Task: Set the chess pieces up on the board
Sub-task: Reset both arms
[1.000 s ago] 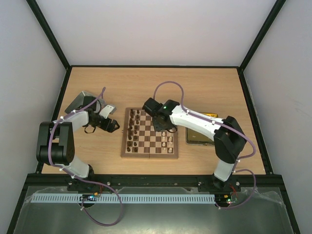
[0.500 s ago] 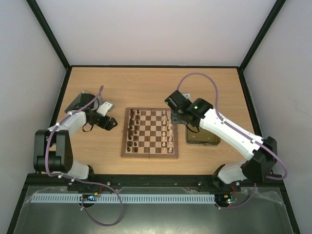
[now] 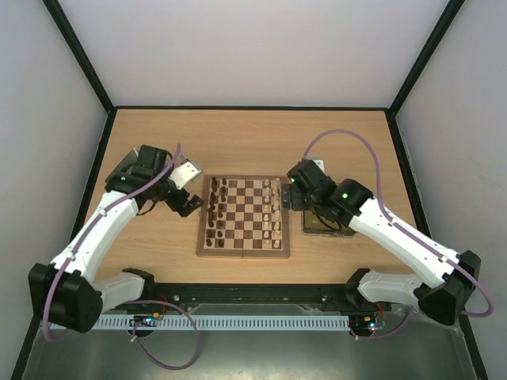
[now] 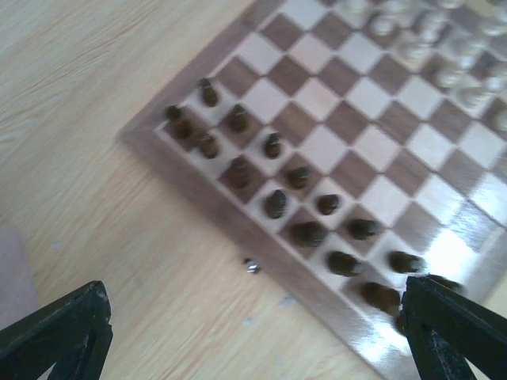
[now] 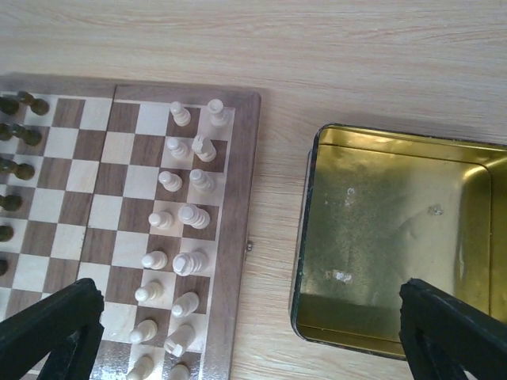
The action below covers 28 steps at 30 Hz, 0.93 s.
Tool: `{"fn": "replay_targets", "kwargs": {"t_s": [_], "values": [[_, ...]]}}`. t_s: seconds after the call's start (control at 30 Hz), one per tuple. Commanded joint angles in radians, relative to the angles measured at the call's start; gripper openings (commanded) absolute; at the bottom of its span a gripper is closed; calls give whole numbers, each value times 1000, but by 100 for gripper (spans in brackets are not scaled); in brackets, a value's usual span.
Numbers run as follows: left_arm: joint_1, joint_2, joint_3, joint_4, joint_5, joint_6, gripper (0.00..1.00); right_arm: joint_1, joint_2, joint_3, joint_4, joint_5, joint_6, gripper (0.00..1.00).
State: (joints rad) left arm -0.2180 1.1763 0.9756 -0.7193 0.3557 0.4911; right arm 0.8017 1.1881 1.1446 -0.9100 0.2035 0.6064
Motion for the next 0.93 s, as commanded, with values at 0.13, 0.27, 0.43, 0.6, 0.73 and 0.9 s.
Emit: {"fn": "replay_targets", "kwargs": {"t_s": [0.13, 0.27, 0.43, 0.6, 0.73, 0.9], "values": [[-121, -85, 31, -133, -23, -50, 99, 2, -187, -142, 101, -56, 3, 97], [-120, -110, 5, -122, -52, -48, 99, 4, -253, -188, 86, -60, 6, 98], [-120, -121, -5, -117, -40, -34, 99, 2, -293, -186, 90, -87, -17, 97], [-120, -118, -18, -120, -28, -19, 99, 3, -270, -166, 57, -89, -39, 97], [-119, -126, -20, -119, -23, -17, 99, 2, -266, -172, 65, -119, -55, 97], [-119, -133, -25, -118, -24, -14, 99, 3, -263, -183, 74, -116, -56, 98]]}}
